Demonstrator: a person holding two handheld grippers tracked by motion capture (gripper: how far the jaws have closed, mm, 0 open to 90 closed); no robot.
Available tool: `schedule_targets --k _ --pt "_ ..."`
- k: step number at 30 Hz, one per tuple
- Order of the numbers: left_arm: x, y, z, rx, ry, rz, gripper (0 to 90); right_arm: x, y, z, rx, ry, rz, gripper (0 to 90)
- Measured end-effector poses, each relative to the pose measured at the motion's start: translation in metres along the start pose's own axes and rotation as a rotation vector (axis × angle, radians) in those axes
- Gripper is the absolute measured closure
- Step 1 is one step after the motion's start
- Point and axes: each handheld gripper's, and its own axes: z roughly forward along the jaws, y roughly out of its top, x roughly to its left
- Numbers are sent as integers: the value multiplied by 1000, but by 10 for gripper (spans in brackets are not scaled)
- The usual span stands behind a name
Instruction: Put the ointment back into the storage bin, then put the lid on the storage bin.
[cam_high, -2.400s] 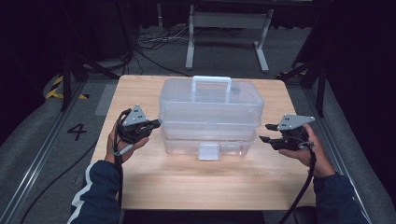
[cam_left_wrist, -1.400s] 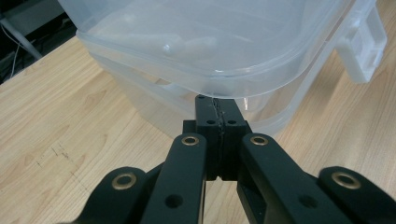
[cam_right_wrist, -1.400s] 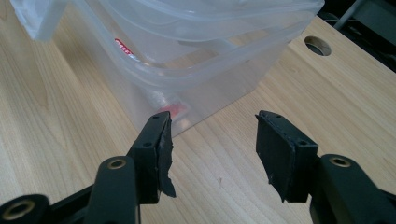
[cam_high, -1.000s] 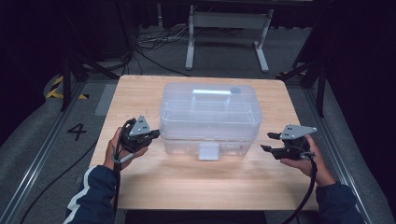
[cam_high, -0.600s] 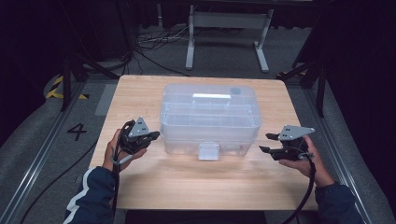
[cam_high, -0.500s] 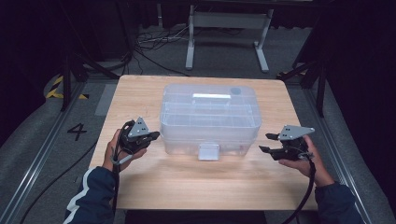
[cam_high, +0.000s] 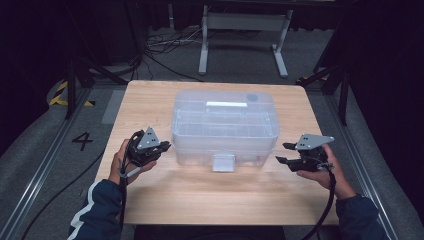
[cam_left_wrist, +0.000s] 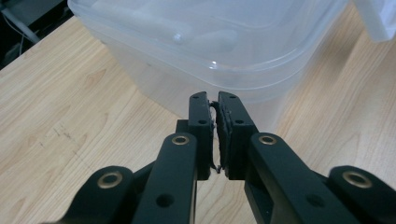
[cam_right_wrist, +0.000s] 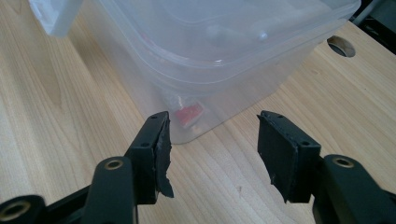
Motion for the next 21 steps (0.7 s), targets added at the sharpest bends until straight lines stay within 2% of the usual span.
schedule_targets --k 5,7,10,14,18,21 --pt "-3 -3 -2 12 12 15 797 0 0 -2 1 -5 -3 450" --pt "-3 -5 -4 28 30 20 737 0 1 -3 5 -4 -5 447" --pt "-4 -8 -6 38 30 28 700 1 0 -4 23 -12 -17 443" --pt "-6 -18 -13 75 55 32 636 2 0 -6 34 -26 -22 439" --pt "-8 -30 -19 102 63 27 591 4 -3 -10 54 -50 -32 437" --pt "-10 -41 -22 129 64 26 534 4 -8 -11 66 -50 -29 433"
